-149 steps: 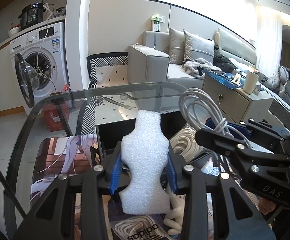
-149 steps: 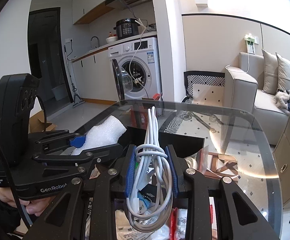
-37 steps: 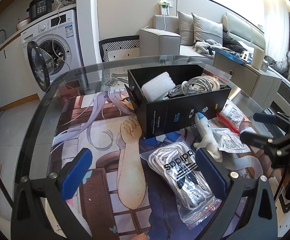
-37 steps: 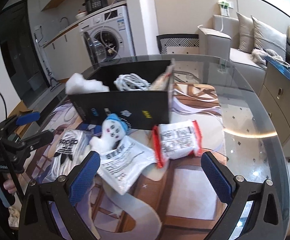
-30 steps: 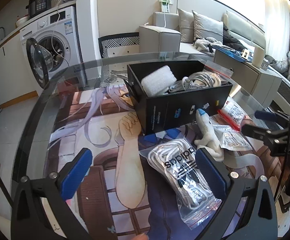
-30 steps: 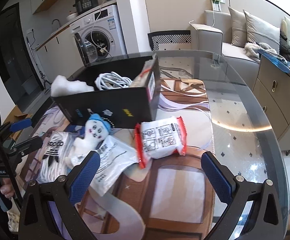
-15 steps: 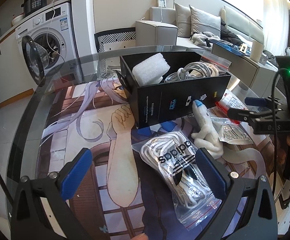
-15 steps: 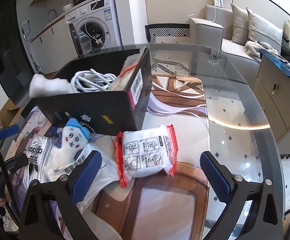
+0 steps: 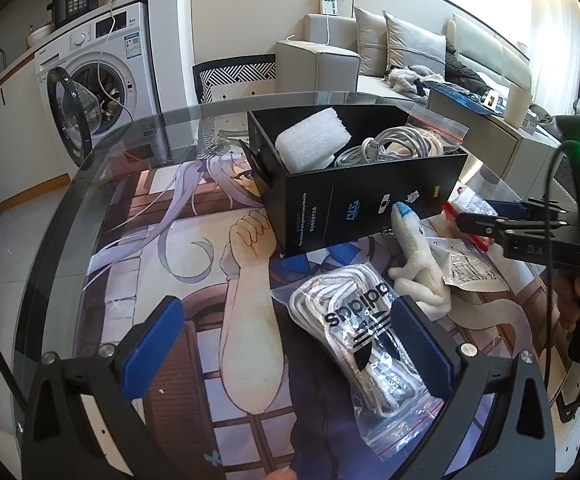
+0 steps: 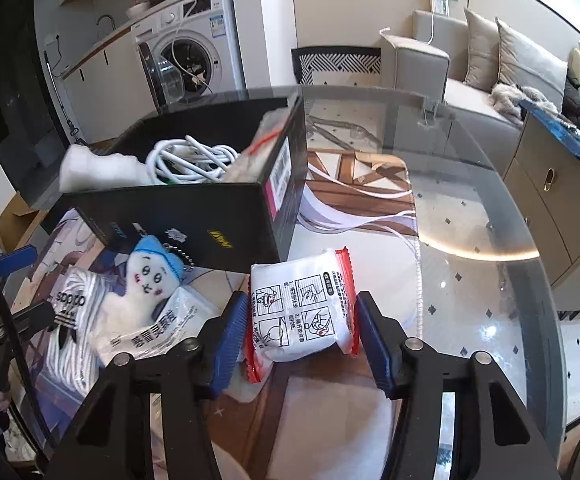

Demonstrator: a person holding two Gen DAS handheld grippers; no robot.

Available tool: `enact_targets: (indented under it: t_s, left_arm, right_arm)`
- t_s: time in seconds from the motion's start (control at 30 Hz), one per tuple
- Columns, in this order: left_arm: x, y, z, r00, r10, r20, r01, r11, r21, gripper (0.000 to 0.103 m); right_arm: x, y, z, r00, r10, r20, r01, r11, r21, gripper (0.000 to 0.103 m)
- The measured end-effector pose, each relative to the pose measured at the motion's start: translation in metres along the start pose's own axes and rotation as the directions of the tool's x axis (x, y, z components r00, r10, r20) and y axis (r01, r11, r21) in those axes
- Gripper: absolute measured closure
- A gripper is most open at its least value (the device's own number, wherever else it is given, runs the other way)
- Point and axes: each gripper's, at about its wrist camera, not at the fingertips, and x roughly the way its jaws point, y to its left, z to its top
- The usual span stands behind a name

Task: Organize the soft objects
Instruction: 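Grasp the red-edged white snack packet with the right tool, then grasp the clear adidas bag of white laces with the left tool while right tool holds the packet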

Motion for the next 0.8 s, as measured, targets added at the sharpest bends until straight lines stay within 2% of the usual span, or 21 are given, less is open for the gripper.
enact_targets:
  t_s: [0.23,0.53,0.7,0.8]
  left_arm:
    - [0.0,0.0,0.0,1.0,-0.002,0.001,0.002,1.0,0.005,0.0]
    - [0.002,-0.014,-0.004,1.0,-0.014,-0.009,0.014,1.0,0.024,0.0]
    - [0.007,-0.023,-0.007,0.999,-0.04,-0.033,0.04,0.999,-0.005,0.0]
    - [0.013,-0.024,-0.01,0.994,-0.091,-0.055,0.088,0.995,-0.044,0.0]
  right_arm:
    - [-0.033,0.008,-0.01,0.998,0.025,0.065,-0.025,1.0,0.009,0.049]
    - [-0.052,0.021,-0.015,0.994,0.058,0.094,-0.056,0.998,-0.024,0.049]
    - [-0.054,0.023,-0.014,0.992,0.07,0.101,-0.068,0.997,-0.024,0.049]
    - [-0.056,0.025,-0.014,0.992,0.073,0.103,-0.071,0.997,-0.027,0.049]
